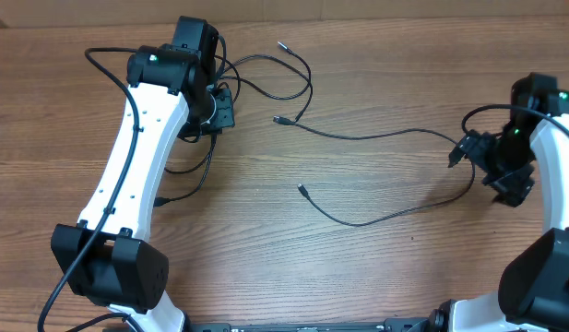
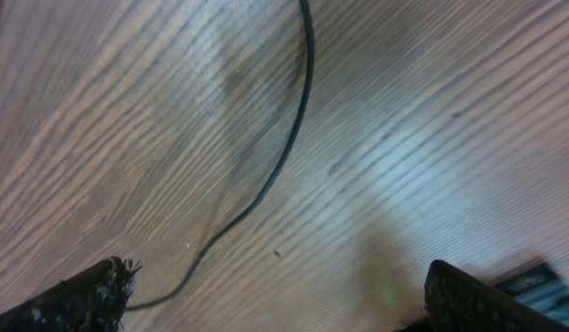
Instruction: Untangle cables
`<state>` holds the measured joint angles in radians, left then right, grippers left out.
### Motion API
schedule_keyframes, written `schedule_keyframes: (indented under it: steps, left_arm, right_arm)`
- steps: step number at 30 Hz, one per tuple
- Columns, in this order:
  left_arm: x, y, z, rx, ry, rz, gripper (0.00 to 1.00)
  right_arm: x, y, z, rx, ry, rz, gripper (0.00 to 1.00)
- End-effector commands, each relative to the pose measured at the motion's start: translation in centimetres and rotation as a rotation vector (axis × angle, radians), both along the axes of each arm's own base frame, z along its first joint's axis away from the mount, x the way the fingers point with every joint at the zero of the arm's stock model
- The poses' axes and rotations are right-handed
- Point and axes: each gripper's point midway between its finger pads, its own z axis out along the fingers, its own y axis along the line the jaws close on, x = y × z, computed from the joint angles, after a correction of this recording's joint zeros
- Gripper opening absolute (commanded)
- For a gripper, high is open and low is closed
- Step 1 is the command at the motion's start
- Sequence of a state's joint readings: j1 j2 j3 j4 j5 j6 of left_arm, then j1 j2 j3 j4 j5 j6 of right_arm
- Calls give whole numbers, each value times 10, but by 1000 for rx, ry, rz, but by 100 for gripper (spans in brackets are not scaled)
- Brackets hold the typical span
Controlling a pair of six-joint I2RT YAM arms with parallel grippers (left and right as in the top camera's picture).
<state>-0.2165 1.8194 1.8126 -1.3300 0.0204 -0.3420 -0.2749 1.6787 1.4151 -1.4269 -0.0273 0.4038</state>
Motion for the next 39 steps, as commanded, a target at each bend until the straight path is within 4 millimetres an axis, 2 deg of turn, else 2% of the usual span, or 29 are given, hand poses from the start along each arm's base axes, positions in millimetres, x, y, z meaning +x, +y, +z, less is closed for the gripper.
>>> schedule_keyframes:
  steps: [1,8,11,16,21,25,28,32,39]
  left_arm:
    - [1,-5,6,-15,-22,6,4]
    - [1,-5,6,-16,-25,6,4]
    - [2,-5,7,-17,-29,7,4]
    - [2,-5,7,-17,-29,6,4]
    - [2,-5,7,-17,-30,7,4]
    - [2,-5,7,-18,-30,6,4]
    - [2,-6,6,-18,-29,5,4]
    - [2,-7,7,-26,-27,4,4]
    - [2,-9,7,-35,-25,1,4]
  right_arm:
    - [-13,9,-27,40,58,-96,100]
    - [-33,25,-66,102,108,-160,100]
    - [-30,37,-80,167,75,-182,99]
    - [-27,36,-96,152,60,-324,93]
    - [-18,34,-102,143,26,-420,67]
    - [-14,29,-103,124,5,-417,40]
    - [-13,25,-104,101,0,-416,28]
    - [-12,24,-104,94,-6,-415,23]
    - [-20,24,-109,82,23,-466,23]
